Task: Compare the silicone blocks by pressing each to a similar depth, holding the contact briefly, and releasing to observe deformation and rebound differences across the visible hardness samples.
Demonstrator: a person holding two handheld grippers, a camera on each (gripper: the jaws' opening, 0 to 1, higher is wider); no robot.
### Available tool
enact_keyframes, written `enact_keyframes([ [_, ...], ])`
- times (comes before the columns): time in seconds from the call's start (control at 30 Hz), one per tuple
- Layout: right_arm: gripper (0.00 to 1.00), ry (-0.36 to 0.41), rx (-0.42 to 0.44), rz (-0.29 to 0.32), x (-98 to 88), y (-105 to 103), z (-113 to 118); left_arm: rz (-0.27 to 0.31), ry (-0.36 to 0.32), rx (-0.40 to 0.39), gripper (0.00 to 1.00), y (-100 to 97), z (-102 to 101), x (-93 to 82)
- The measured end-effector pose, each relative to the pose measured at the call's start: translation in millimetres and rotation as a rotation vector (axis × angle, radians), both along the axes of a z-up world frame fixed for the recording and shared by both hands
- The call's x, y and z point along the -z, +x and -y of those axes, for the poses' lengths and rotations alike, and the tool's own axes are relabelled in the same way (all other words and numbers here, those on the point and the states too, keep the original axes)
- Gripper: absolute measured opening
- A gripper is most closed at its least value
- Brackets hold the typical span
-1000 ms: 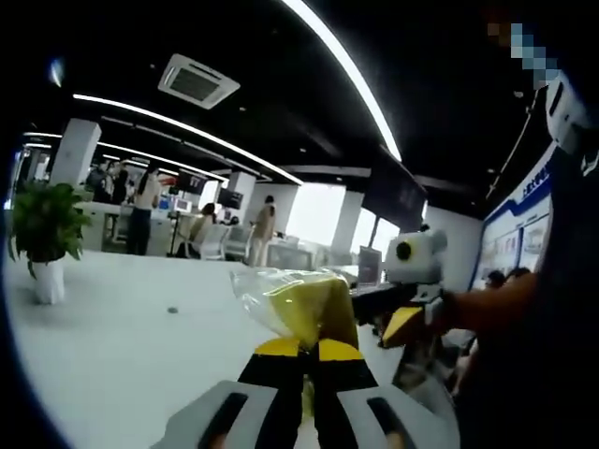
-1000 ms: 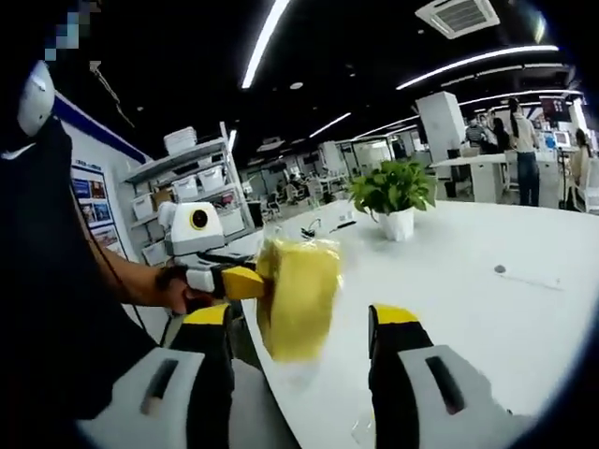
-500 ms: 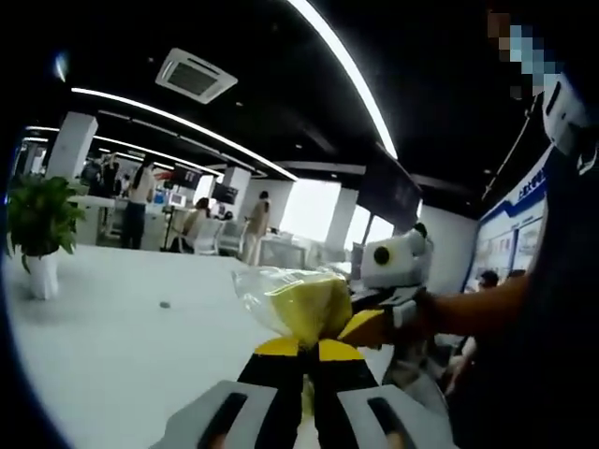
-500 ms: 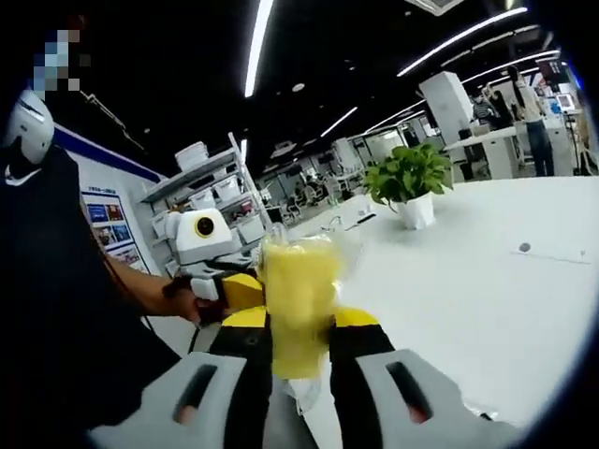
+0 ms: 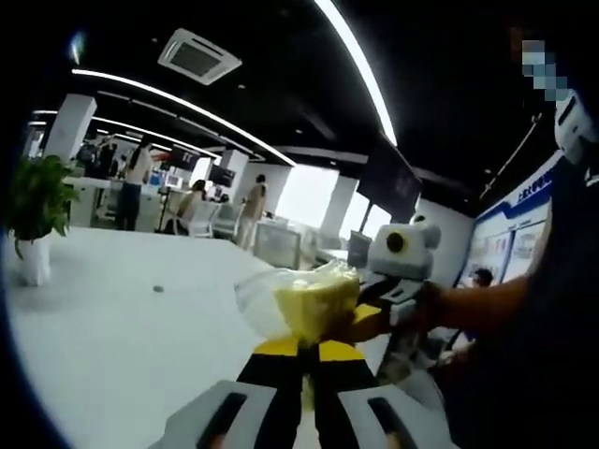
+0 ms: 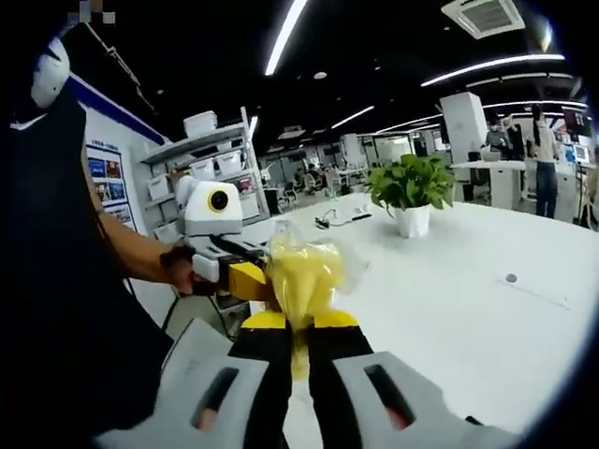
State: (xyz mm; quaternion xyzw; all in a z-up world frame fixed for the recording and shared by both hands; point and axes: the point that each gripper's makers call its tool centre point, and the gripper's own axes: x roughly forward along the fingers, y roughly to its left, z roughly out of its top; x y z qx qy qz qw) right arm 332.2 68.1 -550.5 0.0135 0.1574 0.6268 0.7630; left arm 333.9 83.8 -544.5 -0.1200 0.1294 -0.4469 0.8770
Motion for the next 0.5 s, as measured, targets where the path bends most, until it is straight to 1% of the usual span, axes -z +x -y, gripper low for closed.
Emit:
enact_keyframes([
  [0.03, 0.01, -0.001, -0.005, 0.021, -2.2, 0.2, 0.6, 0.003, -0.001, 0.002, 0.00, -0.2, 0.4, -1.9],
  [0.07, 0.01, 0.005, 0.001, 0.000, -4.7, 0.5, 1.5, 0.008, -0.003, 0.001, 0.00, -0.2, 1.1, -5.0],
  [0.13, 0.02, 0.008, -0.001, 0.006, -7.5, 0.0, 1.5, 0.004, -0.008, 0.003, 0.00, -0.4, 0.6, -7.4],
  [0.17, 0.03, -0.001, -0.008, 0.068, -8.5, 1.2, 1.8, 0.005, -0.006, 0.005, 0.00, -0.6, 1.4, -8.1],
  [0.2, 0.04, -0.003, -0.007, 0.172, -11.4, 2.9, 0.8, 0.013, -0.003, -0.001, 0.00, 0.4, 1.3, -9.0],
  [0.23, 0.04, -0.002, -0.002, 0.183, -12.0, 3.4, 0.9, 0.013, -0.005, -0.003, 0.00, 1.9, 0.6, -9.7],
  [0.27, 0.04, 0.010, 0.015, 0.095, -9.9, 0.4, 0.8, 0.011, -0.005, -0.002, 0.00, 2.3, 0.6, -10.1],
  [0.3, 0.05, 0.019, 0.018, 0.055, -9.4, -0.4, 1.3, 0.010, 0.001, 0.004, 0.01, 1.9, 0.9, -10.2],
  [0.33, 0.05, 0.015, 0.013, 0.070, -8.9, 2.5, 2.3, 0.019, 0.013, 0.006, 0.01, 1.0, 1.8, -10.0],
  [0.37, 0.05, 0.015, 0.010, 0.067, -8.3, 3.0, 2.0, 0.022, 0.025, 0.005, 0.01, 0.5, 3.2, -8.9],
  [0.43, 0.06, 0.017, 0.010, 0.045, -7.2, 2.3, 2.2, 0.017, 0.023, 0.005, 0.01, 0.3, 2.3, -7.8],
  [0.5, 0.05, 0.021, 0.015, 0.045, -7.1, 2.7, 2.4, 0.019, 0.019, -0.001, 0.01, 0.4, 2.2, -7.7],
])
